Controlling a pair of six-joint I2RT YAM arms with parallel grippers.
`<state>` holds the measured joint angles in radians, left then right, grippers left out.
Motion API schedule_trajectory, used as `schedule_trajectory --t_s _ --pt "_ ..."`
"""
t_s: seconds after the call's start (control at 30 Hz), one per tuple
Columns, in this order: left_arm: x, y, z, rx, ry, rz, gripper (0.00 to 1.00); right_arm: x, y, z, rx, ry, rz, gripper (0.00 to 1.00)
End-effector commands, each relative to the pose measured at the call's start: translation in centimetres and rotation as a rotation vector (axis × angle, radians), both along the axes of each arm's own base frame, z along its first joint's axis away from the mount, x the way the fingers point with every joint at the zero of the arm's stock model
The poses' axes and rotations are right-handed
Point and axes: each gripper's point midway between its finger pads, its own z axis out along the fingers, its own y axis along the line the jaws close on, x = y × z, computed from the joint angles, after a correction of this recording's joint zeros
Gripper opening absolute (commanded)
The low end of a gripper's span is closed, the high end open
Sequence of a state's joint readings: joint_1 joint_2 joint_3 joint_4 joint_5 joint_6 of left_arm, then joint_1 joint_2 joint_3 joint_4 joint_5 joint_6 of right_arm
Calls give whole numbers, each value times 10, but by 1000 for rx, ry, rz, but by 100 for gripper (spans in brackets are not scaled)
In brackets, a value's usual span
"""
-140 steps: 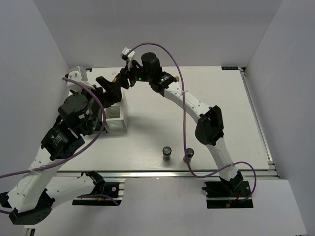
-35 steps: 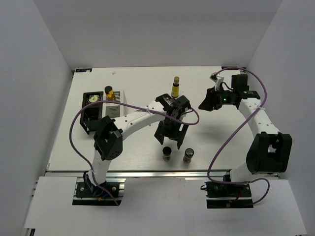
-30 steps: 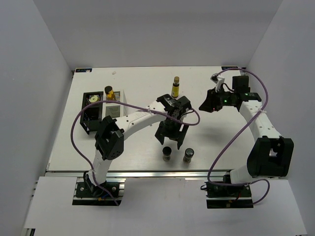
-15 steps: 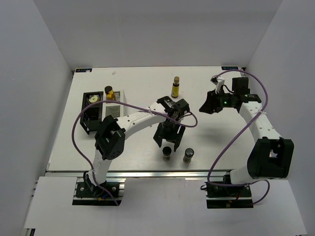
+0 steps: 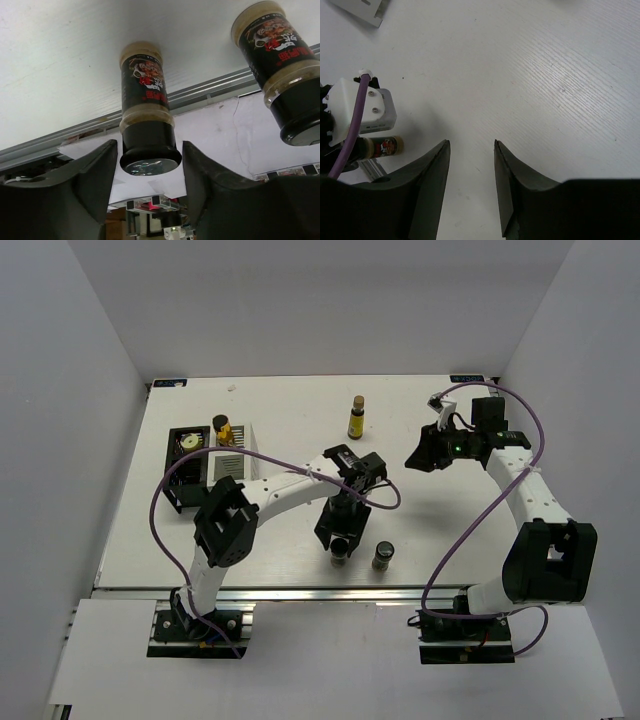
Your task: Organize the condiment bottles
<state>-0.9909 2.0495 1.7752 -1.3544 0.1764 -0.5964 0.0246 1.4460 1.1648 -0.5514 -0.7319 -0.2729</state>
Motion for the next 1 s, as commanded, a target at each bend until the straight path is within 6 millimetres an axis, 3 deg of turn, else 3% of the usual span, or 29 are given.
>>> schedule_trajectory --t_s 0.0,0.23,0.27,0.37,0.43,0.5,0.53,0.57,0.6,0.67,0.8,0.9,0.97 --pt "-7 7 16 2 3 2 61 -4 -1 10 -8 -39 4 46" --pt "1 9 18 22 -42 12 34 -7 -2 12 -13 -47 3 46" --pt "6 10 20 28 -73 17 24 -7 -2 13 -13 -50 3 45" --pt "25 12 37 13 -166 69 7 -7 -3 15 -14 -61 3 43" --pt "43 19 59 -32 -216 161 0 -7 -2 17 -11 -69 9 40" --pt "72 40 75 -36 -291 271 0 -8 0 19 -1 -72 16 34" --pt "81 49 94 -81 -329 316 0 -8 1 20 5 -73 21 31" --pt "90 57 104 -105 -351 354 0 -9 2 20 9 -75 26 19" --pt "109 72 114 -133 -382 426 0 -9 3 21 18 -75 33 12" --pt "121 93 141 -192 -436 501 0 -9 6 21 23 -76 42 0" --pt "143 142 177 -220 -503 644 0 -8 12 22 23 -91 57 0" --pt "143 165 198 -263 -544 742 0 -9 18 21 26 -92 68 0" --pt "140 175 201 -265 -555 785 0 -9 23 19 29 -93 75 0"
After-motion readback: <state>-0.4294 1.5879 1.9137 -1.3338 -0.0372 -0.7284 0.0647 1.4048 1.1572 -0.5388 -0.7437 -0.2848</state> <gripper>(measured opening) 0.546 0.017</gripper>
